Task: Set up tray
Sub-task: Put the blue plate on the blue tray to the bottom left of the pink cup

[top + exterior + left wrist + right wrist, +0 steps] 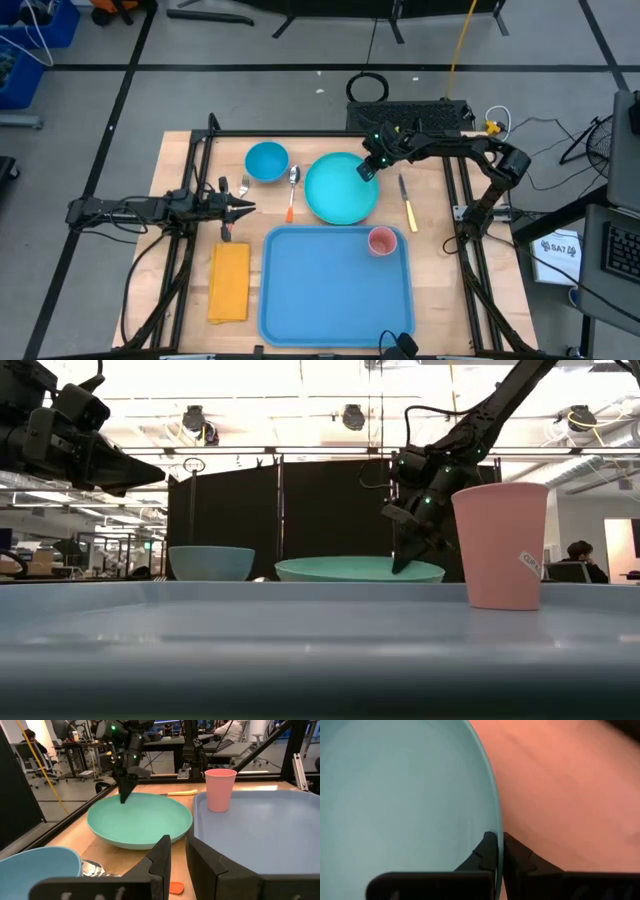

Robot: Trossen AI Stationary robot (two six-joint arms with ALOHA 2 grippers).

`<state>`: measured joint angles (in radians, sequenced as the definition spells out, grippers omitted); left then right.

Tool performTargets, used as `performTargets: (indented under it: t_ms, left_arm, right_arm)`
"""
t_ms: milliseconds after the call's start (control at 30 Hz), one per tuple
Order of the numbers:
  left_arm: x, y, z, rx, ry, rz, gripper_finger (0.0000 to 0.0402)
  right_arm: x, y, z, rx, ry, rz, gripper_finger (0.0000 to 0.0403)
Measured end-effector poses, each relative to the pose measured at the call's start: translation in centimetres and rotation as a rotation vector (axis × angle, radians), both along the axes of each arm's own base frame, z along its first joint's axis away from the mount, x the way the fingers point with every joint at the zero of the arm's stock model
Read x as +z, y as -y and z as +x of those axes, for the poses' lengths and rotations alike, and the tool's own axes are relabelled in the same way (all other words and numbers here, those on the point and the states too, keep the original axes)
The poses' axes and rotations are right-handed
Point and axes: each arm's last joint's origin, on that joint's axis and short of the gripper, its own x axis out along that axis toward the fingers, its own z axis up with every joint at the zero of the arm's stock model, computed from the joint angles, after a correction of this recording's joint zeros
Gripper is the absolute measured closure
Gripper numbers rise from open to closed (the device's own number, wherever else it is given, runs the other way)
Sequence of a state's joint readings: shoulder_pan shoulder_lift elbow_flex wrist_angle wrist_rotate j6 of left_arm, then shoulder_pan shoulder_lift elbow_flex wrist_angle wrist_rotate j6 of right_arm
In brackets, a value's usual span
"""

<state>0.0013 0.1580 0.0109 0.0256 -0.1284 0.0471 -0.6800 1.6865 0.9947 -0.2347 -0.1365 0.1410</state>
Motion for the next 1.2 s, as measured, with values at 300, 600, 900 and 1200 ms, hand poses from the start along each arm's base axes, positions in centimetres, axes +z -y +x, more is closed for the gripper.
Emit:
performTargets:
  t_ms: [300,600,900,1200]
  left_arm:
    - [0.0,0.0,0.0,0.000,0.000,0.000,0.0339]
    - [0.0,0.0,0.0,0.000,0.000,0.000,0.0339]
    - [0.0,0.0,0.0,0.000,0.000,0.001,0.0339]
    - [0.0,0.0,0.0,0.000,0.000,0.001,0.0339]
  right_arm:
    - [4.0,-0.3,-0.5,0.000,0.119,-0.129,0.0403]
    - [8.9,-2.8,-1.2,0.089,0.324,-0.150,0.0403]
    - [11.9,-8.5,0.0,0.256,0.445,-0.137,0.0403]
    - [12.4,-14.4,2.1,0.415,0.522,-0.046,0.0403]
